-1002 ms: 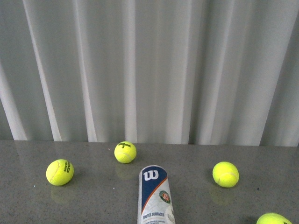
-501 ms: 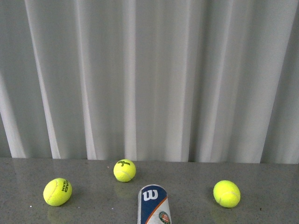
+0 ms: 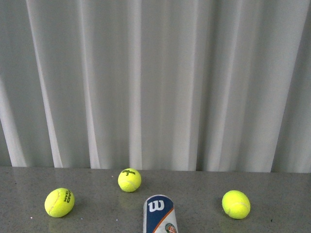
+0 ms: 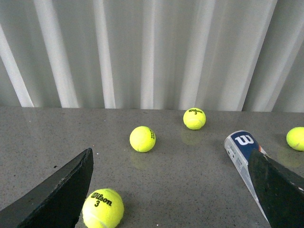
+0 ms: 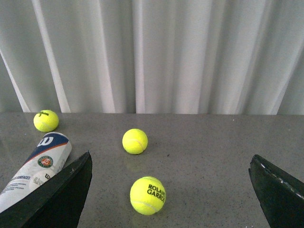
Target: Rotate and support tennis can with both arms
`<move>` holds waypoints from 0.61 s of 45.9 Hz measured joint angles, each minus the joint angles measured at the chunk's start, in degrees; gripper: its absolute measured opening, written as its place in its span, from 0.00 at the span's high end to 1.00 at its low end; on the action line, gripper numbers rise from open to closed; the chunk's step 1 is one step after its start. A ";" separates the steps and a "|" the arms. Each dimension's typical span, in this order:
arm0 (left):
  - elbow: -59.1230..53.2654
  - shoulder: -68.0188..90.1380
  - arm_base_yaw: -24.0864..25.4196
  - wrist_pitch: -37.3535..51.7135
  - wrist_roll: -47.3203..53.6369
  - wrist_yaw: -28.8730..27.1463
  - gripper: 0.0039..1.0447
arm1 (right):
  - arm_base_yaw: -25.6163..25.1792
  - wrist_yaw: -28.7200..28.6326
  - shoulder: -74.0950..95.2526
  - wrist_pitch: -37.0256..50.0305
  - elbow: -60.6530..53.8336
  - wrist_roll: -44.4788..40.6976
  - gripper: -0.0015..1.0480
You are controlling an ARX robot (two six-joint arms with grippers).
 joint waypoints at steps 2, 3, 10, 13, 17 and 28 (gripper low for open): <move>0.00 0.00 0.00 0.00 -0.02 0.02 0.06 | 0.00 0.00 0.00 0.00 0.00 0.00 0.07; 0.00 0.00 0.00 0.00 -0.02 0.00 0.06 | 0.00 0.00 0.00 0.00 0.00 0.00 0.07; 0.00 0.00 0.00 0.00 -0.02 0.02 0.06 | 3.48 3.37 17.88 -12.66 8.44 6.93 0.07; 0.00 0.00 0.00 0.00 -0.02 0.02 0.06 | 5.31 2.40 25.16 -10.29 10.64 8.68 0.07; 0.00 0.00 0.00 0.00 0.00 0.02 0.06 | 7.50 1.29 35.08 -6.56 14.47 10.78 0.07; 0.00 0.00 0.00 0.00 -0.02 0.02 0.06 | 11.30 -7.93 64.61 -4.39 28.55 18.95 0.07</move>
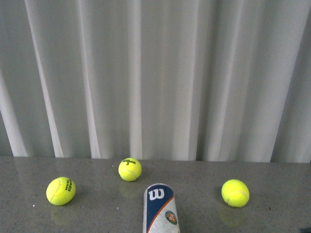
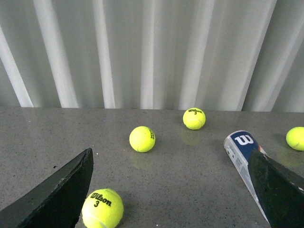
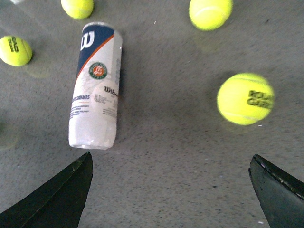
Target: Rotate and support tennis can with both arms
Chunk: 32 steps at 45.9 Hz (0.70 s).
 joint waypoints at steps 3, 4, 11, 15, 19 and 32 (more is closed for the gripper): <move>0.00 0.00 0.00 0.00 0.00 0.00 0.06 | 1.42 -1.70 7.10 0.28 3.80 1.90 0.07; 0.00 0.00 0.00 0.00 0.00 -0.02 0.06 | 1.90 -2.12 9.33 0.20 5.14 2.32 0.07; 0.00 0.00 0.00 0.00 0.00 -0.02 0.06 | 4.46 -2.69 21.57 -0.57 13.51 3.45 0.07; 0.00 0.00 0.00 0.00 0.02 -0.02 0.06 | 5.55 -2.64 26.75 -1.38 17.55 3.17 0.07; 0.00 0.00 0.00 0.00 0.00 -0.02 0.06 | 6.38 -2.64 30.95 -2.03 21.00 2.73 0.07; 0.00 0.00 0.00 0.00 0.02 -0.02 0.06 | 8.70 -2.93 39.80 -4.96 30.38 0.59 0.07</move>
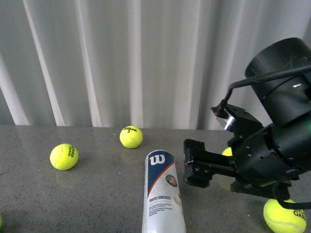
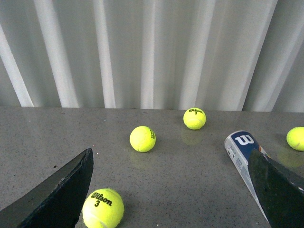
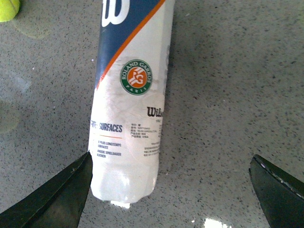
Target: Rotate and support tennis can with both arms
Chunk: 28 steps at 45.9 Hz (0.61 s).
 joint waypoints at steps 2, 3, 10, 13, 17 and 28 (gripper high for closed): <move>0.00 0.00 0.00 0.00 -0.02 0.00 0.06 | 0.42 -0.13 1.42 -0.48 1.57 -0.09 0.07; 0.00 0.00 0.00 0.00 -0.02 0.02 0.06 | 0.59 -0.13 2.14 -0.63 2.34 -0.09 0.07; 0.00 0.00 0.00 0.00 -0.02 0.00 0.06 | 1.68 -0.28 6.73 -1.07 6.51 -0.13 0.07; 0.00 0.00 0.00 0.00 -0.02 0.00 0.06 | 2.40 -0.33 9.97 -1.38 8.98 -0.04 0.07; 0.00 0.00 0.00 0.00 -0.02 0.00 0.06 | 3.08 -0.72 12.66 -1.79 10.88 -0.02 0.07; 0.00 0.00 0.00 0.00 -0.02 0.00 0.06 | 4.63 -0.79 18.88 -2.23 15.67 0.37 0.07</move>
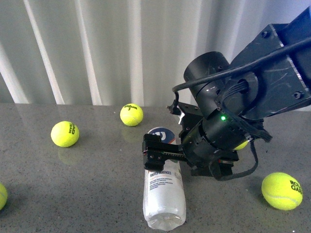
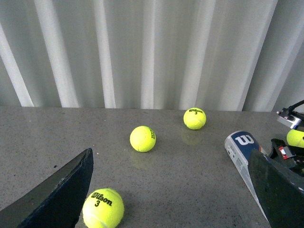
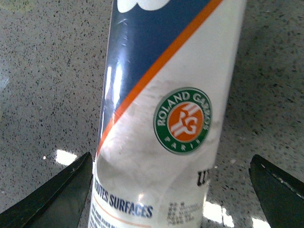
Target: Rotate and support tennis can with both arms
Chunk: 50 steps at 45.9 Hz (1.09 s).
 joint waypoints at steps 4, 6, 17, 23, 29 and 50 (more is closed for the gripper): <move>0.00 0.00 0.00 0.00 0.02 0.00 0.06 | 0.55 -0.39 2.51 -0.28 2.45 -0.13 0.07; 0.00 0.00 0.00 0.00 0.00 0.00 0.06 | 0.74 -0.39 3.52 -0.70 3.34 -0.24 0.07; 0.00 0.00 0.00 0.00 0.02 0.00 0.06 | 0.31 -0.13 6.23 -1.03 4.59 -3.87 0.20; 0.00 0.00 0.00 0.00 0.02 0.02 0.06 | -0.59 -0.09 5.75 0.04 3.69 -8.50 0.38; 0.00 0.00 0.00 0.00 0.02 0.00 0.06 | -1.07 1.38 2.34 2.62 -1.40 -20.59 0.54; 0.00 0.00 0.00 0.00 0.00 0.00 0.06 | -1.38 1.38 -9.73 11.63 -15.72 -78.82 0.78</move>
